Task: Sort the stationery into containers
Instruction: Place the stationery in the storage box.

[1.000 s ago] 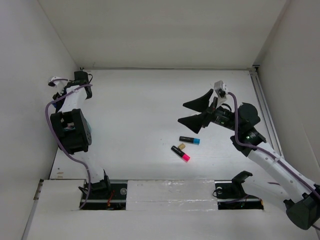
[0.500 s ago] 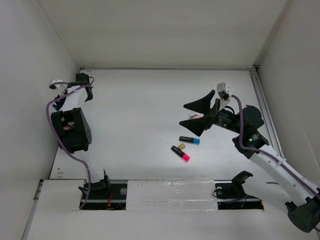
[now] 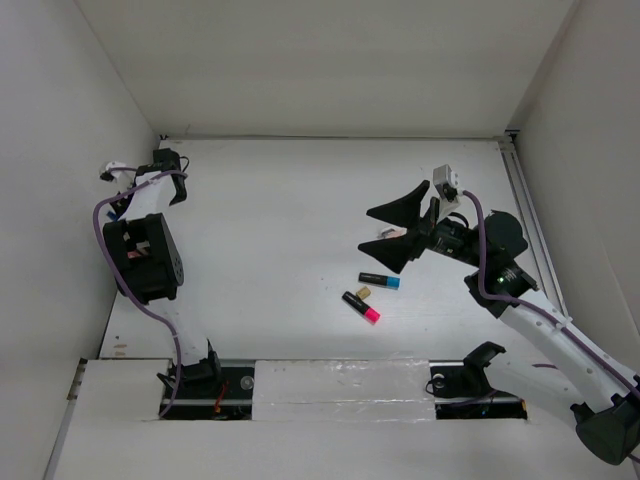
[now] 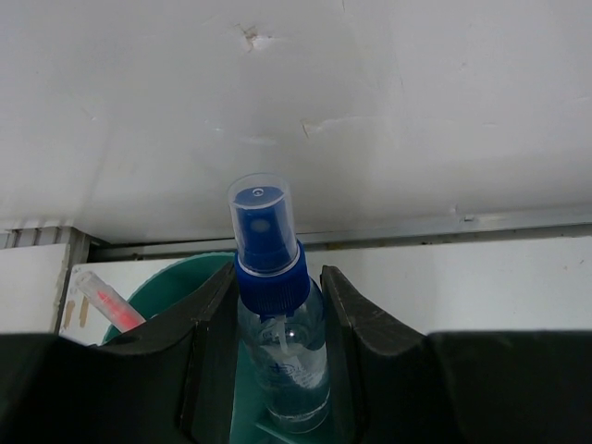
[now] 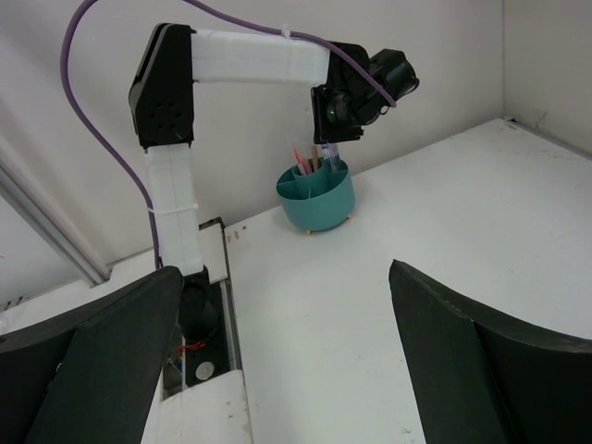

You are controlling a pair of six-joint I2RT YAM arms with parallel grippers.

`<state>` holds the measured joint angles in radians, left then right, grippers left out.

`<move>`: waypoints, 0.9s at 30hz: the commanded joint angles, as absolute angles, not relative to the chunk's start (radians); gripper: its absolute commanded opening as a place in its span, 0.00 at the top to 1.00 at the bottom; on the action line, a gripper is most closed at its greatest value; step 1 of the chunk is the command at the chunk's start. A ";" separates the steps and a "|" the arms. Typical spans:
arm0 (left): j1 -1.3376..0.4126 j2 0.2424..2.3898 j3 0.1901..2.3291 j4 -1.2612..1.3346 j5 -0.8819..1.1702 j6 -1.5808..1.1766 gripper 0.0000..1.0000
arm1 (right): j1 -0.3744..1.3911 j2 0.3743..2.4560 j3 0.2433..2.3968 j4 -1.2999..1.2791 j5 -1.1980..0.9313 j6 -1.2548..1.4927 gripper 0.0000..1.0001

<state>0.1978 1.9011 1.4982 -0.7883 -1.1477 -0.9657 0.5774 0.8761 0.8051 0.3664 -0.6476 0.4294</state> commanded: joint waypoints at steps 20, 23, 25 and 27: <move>0.160 1.907 1.565 -0.953 -1.278 -1.229 0.48 | 0.586 0.842 0.831 0.393 -0.652 0.402 0.01; 0.160 1.898 1.575 -0.953 -1.278 -1.215 0.46 | 0.586 0.842 0.831 0.393 -0.652 0.402 0.01; 0.160 1.876 1.575 -0.928 -1.266 -1.184 0.46 | 0.586 0.842 0.831 0.393 -0.652 0.402 0.01; 0.160 1.859 1.575 -0.863 -1.246 -1.093 0.42 | 0.586 0.851 0.831 0.393 -0.641 0.402 0.01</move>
